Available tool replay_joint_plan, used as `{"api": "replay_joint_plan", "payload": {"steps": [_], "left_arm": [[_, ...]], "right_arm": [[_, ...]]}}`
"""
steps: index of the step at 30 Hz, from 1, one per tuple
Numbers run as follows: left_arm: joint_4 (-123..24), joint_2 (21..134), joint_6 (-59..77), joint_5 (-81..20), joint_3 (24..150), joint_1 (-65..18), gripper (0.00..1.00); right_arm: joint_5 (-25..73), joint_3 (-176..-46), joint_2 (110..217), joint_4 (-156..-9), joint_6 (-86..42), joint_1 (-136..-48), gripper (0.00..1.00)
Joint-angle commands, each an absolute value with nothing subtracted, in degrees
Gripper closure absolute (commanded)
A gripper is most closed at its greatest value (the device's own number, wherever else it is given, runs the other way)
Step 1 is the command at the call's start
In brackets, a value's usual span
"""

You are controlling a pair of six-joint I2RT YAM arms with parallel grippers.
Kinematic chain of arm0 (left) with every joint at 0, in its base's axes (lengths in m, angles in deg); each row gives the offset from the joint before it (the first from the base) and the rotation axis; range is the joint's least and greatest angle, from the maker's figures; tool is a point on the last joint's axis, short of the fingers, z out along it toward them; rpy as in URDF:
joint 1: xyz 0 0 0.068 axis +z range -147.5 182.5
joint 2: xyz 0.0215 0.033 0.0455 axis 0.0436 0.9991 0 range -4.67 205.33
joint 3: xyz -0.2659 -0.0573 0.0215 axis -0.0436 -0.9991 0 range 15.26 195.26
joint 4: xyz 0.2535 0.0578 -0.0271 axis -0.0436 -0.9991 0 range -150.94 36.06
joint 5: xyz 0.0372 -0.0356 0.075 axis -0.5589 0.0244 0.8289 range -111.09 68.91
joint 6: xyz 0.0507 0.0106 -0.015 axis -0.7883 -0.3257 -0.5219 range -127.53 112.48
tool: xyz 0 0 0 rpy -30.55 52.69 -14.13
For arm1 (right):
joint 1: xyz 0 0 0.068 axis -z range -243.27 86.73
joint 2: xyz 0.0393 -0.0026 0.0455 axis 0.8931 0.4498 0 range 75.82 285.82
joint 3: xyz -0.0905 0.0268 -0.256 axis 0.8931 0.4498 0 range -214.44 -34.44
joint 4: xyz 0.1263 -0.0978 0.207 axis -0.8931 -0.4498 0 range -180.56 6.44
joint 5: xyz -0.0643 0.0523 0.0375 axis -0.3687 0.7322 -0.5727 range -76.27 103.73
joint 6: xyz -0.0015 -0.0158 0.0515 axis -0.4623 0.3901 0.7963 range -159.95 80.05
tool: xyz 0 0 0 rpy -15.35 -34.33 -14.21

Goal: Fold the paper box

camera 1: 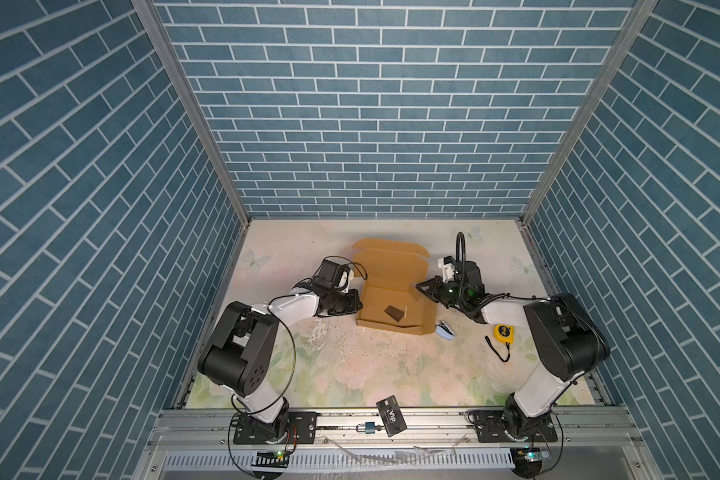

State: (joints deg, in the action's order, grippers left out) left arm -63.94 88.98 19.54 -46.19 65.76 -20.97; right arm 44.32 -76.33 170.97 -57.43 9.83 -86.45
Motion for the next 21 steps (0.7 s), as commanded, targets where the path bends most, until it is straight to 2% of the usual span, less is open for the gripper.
{"api": "replay_joint_plan", "payload": {"steps": [1, 7, 16, 21], "left_arm": [[-65.89, 88.36, 18.49, -44.82, 67.09, -21.41, 0.84], [-66.01, 88.68, 18.39, -44.57, 67.34, -21.41, 0.85], [-66.94, 88.87, 17.85, -44.32, 68.11, -21.42, 0.84], [-65.77, 89.55, 18.16, -45.01, 67.56, -21.41, 0.84]], "right_arm": [[43.87, -74.1, 164.17, -64.0, 5.62, -86.37, 0.98], [43.08, -68.32, 153.69, -71.01, 4.53, -88.0, 0.98], [36.62, -59.29, 138.68, -78.75, 3.2, -98.77, 1.0], [35.5, -55.62, 136.93, -77.41, 3.13, -101.98, 1.0]]}}
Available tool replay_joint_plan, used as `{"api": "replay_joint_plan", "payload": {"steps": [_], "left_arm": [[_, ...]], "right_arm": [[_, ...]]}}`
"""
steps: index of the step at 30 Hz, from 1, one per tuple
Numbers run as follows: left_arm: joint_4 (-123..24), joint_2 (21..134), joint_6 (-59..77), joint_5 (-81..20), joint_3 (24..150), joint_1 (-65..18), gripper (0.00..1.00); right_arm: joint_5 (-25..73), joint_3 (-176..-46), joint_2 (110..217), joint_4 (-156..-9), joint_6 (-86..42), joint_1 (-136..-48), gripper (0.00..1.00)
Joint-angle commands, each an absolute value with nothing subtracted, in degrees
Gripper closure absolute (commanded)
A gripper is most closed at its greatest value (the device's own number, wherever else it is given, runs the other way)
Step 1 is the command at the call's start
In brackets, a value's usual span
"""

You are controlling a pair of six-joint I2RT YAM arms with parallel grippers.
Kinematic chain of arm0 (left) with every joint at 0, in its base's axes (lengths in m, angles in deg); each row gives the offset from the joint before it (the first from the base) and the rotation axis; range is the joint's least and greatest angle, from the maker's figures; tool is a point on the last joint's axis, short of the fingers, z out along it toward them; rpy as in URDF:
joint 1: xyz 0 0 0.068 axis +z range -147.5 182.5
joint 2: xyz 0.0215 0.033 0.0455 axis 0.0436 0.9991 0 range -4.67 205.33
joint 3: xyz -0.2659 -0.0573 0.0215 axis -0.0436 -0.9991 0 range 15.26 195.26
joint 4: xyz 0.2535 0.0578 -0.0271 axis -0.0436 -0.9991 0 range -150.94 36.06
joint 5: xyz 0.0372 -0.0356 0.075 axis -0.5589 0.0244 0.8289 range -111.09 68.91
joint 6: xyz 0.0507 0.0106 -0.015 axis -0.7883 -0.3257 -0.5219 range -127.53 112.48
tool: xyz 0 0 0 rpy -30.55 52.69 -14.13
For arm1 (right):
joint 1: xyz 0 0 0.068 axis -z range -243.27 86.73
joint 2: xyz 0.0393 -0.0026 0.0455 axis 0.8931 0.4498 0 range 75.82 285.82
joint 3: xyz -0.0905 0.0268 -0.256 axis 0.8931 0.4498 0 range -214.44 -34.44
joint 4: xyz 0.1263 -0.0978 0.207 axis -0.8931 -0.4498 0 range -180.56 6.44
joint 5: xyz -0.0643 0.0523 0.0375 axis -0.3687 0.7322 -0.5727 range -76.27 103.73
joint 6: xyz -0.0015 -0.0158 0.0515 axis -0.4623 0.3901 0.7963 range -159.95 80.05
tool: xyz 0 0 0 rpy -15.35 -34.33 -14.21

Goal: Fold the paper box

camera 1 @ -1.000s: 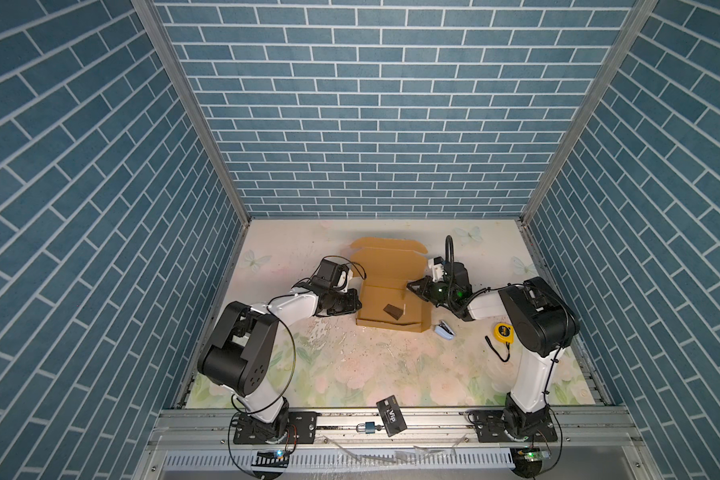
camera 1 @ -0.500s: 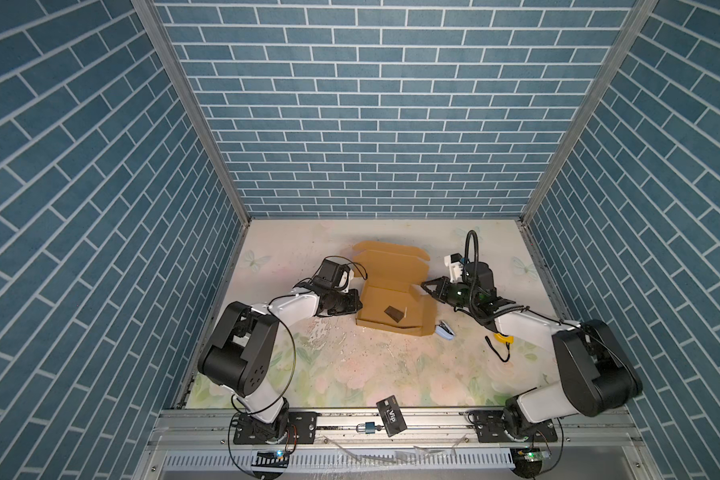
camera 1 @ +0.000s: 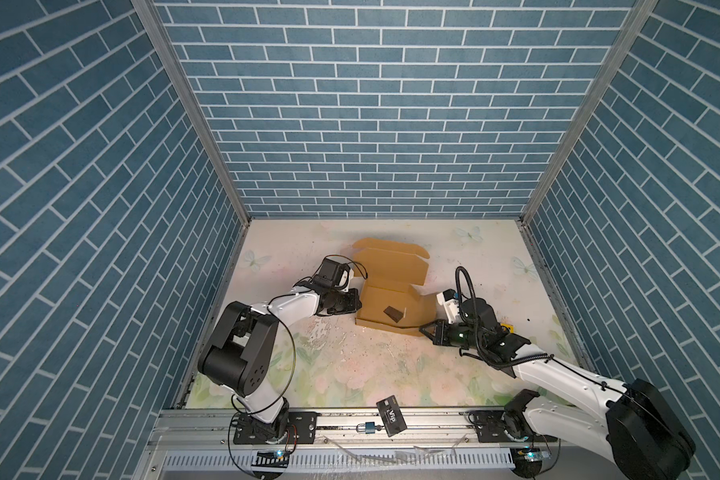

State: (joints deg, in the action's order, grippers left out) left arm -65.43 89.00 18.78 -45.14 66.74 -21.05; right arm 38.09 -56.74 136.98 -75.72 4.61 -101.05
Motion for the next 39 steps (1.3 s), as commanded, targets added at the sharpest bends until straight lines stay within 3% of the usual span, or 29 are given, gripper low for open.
{"api": "replay_joint_plan", "payload": {"steps": [1, 16, 39], "left_arm": [[-66.33, 89.46, 17.9, -44.55, 67.83, -21.46, 0.84], [-65.96, 89.47, 17.83, -44.88, 67.52, -21.41, 0.84], [-66.48, 90.81, 19.14, -45.03, 68.5, -22.02, 0.84]], "right_arm": [[34.87, -56.03, 137.54, -78.42, 3.12, -102.16, 1.0], [30.09, -63.94, 155.25, -70.32, 2.3, -103.65, 1.0], [33.64, -73.17, 167.11, -69.07, -1.06, -107.03, 1.0]]}}
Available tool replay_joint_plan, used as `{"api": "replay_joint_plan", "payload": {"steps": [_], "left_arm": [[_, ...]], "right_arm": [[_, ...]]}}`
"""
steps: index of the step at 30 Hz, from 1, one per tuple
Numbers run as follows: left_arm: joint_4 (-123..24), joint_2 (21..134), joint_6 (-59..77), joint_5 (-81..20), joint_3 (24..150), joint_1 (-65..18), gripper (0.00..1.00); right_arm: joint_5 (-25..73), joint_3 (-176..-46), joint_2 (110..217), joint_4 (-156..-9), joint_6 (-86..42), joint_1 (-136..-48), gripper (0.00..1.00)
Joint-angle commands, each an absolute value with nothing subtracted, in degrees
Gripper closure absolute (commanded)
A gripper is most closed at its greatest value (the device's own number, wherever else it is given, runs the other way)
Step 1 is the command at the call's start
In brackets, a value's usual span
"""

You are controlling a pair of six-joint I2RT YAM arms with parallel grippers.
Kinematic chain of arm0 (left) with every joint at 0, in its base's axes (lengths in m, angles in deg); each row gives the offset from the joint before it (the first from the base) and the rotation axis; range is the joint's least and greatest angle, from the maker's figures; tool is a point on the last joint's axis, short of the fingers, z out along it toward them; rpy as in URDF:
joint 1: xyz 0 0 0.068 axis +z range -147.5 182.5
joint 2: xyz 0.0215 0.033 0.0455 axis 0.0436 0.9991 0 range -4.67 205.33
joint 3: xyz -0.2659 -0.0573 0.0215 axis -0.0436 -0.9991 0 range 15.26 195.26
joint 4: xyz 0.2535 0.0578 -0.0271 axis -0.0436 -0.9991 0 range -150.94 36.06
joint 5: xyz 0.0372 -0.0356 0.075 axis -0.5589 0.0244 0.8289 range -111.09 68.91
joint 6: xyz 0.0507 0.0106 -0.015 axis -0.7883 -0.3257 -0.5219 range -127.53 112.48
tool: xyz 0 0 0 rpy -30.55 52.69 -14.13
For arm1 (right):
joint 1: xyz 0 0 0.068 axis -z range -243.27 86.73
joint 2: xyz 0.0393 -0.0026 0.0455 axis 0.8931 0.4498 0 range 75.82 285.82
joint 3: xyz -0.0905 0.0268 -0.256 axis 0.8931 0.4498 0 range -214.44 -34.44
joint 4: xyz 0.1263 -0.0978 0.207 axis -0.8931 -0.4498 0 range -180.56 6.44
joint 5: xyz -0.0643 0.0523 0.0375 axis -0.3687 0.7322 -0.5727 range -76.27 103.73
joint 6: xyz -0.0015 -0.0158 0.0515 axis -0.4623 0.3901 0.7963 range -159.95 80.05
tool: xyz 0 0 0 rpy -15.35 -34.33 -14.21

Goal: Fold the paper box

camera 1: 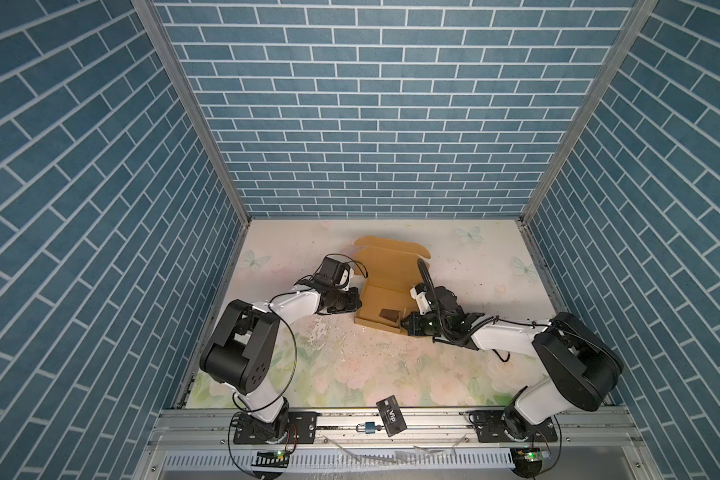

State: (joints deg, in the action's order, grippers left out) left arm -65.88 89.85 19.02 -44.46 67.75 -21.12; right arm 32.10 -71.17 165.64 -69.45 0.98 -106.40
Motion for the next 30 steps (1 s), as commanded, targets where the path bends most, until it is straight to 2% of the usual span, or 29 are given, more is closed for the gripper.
{"api": "replay_joint_plan", "payload": {"steps": [1, 11, 24, 30], "left_arm": [[-67.15, 90.57, 19.1, -44.56, 68.86, -21.94, 0.84], [-67.36, 89.25, 18.67, -43.82, 68.38, -21.98, 0.84], [-67.13, 90.26, 18.88, -43.44, 68.45, -22.04, 0.84], [-66.22, 90.41, 19.43, -44.55, 68.22, -22.11, 0.83]], "right_arm": [[33.61, -73.64, 167.14, -69.52, -1.34, -107.21, 1.0], [32.24, -73.91, 165.89, -71.11, -2.38, -107.71, 1.0], [19.1, -68.76, 149.66, -80.84, -3.38, -103.52, 1.0], [10.82, -66.56, 148.08, -76.43, -4.79, -101.74, 1.0]]}}
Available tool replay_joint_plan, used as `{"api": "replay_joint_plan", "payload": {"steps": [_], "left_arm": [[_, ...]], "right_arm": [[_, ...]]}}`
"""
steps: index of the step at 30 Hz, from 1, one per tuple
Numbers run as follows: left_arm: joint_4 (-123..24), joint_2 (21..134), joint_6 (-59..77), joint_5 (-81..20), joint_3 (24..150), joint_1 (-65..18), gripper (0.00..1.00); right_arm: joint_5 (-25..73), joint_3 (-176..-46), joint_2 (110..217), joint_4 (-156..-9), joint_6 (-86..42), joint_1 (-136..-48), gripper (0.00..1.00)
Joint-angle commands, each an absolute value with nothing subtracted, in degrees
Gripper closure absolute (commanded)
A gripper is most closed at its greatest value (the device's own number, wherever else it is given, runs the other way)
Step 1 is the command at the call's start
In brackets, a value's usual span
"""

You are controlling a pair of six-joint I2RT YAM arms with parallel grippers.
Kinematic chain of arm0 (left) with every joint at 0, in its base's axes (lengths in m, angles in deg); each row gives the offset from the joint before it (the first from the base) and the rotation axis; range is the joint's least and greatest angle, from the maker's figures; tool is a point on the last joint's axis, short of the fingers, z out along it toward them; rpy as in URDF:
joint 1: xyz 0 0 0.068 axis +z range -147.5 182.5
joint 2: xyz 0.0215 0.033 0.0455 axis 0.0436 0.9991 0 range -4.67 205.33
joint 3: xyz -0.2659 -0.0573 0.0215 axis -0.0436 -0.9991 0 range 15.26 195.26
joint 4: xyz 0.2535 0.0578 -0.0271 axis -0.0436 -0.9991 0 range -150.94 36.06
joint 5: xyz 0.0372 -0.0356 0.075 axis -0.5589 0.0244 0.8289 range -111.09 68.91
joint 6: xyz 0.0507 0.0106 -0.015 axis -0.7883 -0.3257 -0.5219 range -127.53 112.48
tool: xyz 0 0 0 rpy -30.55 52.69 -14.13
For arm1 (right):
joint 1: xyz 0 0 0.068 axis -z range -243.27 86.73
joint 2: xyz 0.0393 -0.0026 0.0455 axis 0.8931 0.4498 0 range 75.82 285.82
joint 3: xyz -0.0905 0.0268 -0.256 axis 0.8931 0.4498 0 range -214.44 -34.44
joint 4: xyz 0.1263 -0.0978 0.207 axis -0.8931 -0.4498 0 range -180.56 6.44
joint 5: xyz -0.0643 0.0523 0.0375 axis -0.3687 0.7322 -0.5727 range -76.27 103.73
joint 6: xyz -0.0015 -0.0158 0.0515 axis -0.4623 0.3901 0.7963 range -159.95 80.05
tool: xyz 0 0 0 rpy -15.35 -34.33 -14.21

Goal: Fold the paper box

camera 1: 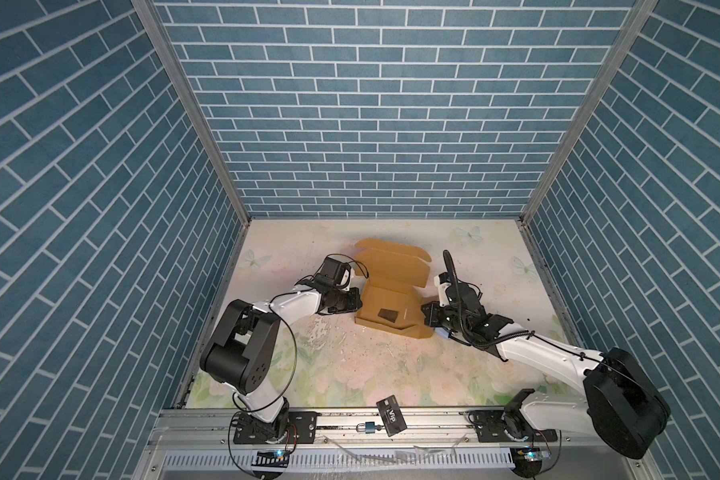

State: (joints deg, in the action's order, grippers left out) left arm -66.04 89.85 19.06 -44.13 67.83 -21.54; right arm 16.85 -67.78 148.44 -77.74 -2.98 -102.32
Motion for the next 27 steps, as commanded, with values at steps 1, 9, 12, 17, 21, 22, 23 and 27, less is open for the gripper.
{"api": "replay_joint_plan", "payload": {"steps": [1, 9, 12, 17, 21, 22, 23, 27], "left_arm": [[-66.62, 90.26, 19.22, -44.1, 68.35, -22.11, 0.83], [-66.78, 89.72, 19.27, -43.94, 68.13, -22.1, 0.83], [-67.17, 89.34, 19.5, -44.14, 68.45, -22.05, 0.83], [-66.88, 89.14, 19.13, -43.78, 68.11, -22.06, 0.83], [-66.04, 88.51, 19.49, -44.46, 67.38, -22.09, 0.83], [-65.44, 88.73, 19.63, -44.73, 67.06, -22.09, 0.83], [-65.41, 88.91, 19.55, -44.64, 67.02, -22.08, 0.83], [-67.17, 88.59, 19.26, -43.87, 68.21, -22.07, 0.83]], "right_arm": [[9.84, -66.37, 148.63, -75.94, -4.63, -100.83, 1.0], [9.09, -67.88, 156.3, -66.3, -1.8, -97.86, 1.0], [8.81, -70.23, 159.93, -65.9, -1.51, -97.59, 1.0], [11.06, -73.01, 165.43, -63.25, -1.72, -96.83, 1.0], [11.78, -74.07, 167.89, -61.2, -1.64, -96.67, 1.0], [12.24, -74.07, 168.77, -60.31, -1.8, -96.56, 1.0], [12.64, -74.29, 169.78, -60.02, -1.89, -96.51, 1.0], [14.73, -75.4, 171.66, -59.73, -1.04, -96.14, 1.0]]}}
